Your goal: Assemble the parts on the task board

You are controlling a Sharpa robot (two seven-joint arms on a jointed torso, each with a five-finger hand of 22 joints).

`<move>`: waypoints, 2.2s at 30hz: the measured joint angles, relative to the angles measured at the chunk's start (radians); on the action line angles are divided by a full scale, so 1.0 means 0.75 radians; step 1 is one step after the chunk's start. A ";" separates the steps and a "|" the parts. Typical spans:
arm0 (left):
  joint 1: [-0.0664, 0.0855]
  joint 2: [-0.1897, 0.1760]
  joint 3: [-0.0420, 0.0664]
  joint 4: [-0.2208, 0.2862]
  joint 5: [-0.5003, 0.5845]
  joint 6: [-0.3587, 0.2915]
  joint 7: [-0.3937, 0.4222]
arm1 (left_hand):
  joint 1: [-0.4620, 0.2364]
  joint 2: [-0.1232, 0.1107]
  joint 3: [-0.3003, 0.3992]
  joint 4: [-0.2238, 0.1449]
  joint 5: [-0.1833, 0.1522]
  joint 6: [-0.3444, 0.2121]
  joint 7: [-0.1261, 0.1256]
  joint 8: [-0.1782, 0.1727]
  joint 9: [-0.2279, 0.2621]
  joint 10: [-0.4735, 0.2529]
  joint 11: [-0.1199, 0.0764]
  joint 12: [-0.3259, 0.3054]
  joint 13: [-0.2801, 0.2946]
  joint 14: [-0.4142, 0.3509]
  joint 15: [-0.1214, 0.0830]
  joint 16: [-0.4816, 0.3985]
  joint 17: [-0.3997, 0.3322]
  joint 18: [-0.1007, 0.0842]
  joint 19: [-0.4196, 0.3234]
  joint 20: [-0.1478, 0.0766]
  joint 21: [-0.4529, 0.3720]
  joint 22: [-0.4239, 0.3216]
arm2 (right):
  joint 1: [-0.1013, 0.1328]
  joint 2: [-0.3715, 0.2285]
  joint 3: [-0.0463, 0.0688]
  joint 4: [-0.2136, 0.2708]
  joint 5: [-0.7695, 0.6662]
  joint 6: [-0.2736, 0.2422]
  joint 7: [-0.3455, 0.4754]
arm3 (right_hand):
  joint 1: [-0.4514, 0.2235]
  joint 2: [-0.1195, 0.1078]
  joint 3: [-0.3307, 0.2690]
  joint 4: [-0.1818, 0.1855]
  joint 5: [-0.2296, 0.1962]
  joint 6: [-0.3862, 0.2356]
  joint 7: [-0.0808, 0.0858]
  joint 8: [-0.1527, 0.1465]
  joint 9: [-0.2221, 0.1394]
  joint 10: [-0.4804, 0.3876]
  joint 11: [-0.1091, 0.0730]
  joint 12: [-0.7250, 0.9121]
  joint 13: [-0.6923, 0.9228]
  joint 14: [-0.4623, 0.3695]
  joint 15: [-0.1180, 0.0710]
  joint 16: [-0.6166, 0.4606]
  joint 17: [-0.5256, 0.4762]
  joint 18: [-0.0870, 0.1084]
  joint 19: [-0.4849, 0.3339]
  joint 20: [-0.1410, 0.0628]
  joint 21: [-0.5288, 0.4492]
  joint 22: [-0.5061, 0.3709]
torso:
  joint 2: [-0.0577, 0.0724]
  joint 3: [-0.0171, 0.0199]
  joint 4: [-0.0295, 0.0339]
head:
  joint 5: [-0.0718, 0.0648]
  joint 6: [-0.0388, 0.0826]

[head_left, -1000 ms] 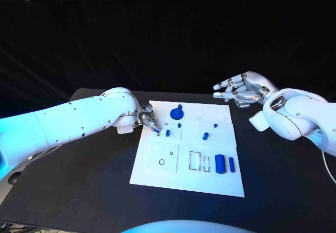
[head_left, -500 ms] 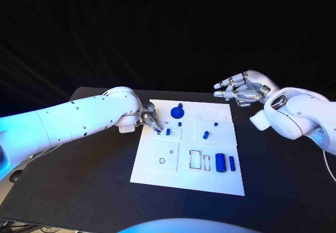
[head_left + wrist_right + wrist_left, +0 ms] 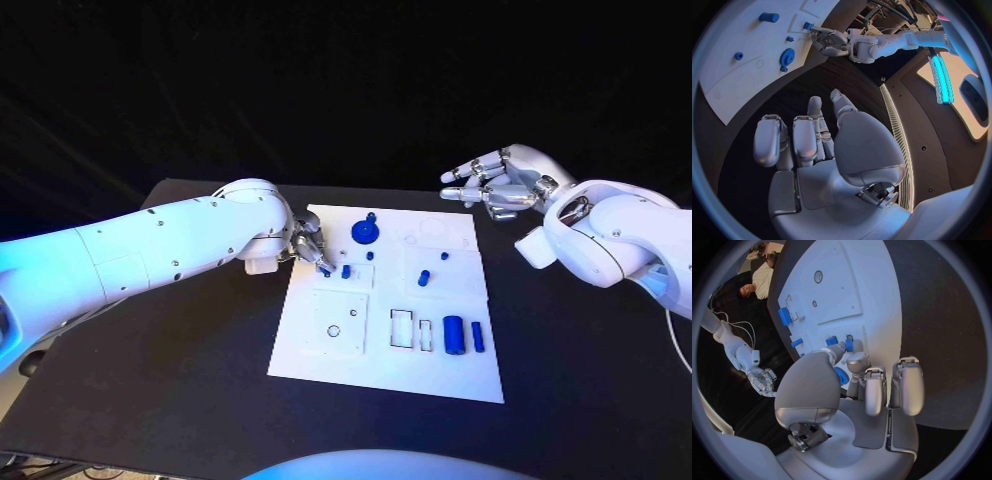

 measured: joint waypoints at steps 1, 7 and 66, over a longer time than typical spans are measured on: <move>0.000 0.000 0.000 -0.001 0.000 0.004 0.000 | 0.000 0.000 0.000 0.000 0.000 0.000 0.000 0.000 0.000 0.000 0.000 0.000 0.000 0.000 0.000 0.000 0.000 0.000 0.000 0.000 0.000 0.000 | 0.000 0.000 0.000 0.000 0.000 0.000 0.000 | 0.000 0.000 0.000 0.000 0.000 0.000 0.000 0.000 0.000 0.000 0.000 0.000 0.000 0.000 0.000 0.000 0.000 0.000 0.000 0.000 0.000 0.000 | 0.000 -0.0004 0.0001 | 0.000 0.001; 0.001 0.001 0.001 -0.002 -0.001 0.022 -0.002 | 0.000 0.000 0.000 0.000 0.000 0.000 0.000 0.000 -0.005 0.000 0.000 0.000 -0.004 0.000 0.000 0.000 0.000 0.000 0.000 0.000 0.000 0.000 | 0.000 0.000 0.000 0.000 0.000 0.001 0.000 | 0.000 0.000 0.000 0.000 0.000 0.000 0.000 0.000 0.000 0.000 0.000 0.000 -0.002 0.000 0.000 0.000 0.000 0.000 0.000 0.000 0.000 0.000 | 0.000 -0.0009 0.0014 | 0.002 0.002; 0.003 0.057 0.005 -0.060 -0.014 0.068 -0.075 | -0.239 -0.053 -0.070 -0.019 -0.004 0.098 -0.031 0.012 -0.044 0.055 -0.016 0.054 0.054 0.000 0.000 0.000 0.000 0.000 0.000 0.000 0.038 0.001 | 0.000 -0.004 0.000 0.005 0.000 0.003 -0.004 | -0.005 0.005 -0.022 0.022 0.000 0.000 0.000 0.000 0.000 0.002 0.002 0.005 -0.006 0.000 0.000 -0.005 -0.002 0.000 0.000 0.000 -0.004 -0.002 | 0.000 0.0006 -0.0001 | -0.003 -0.018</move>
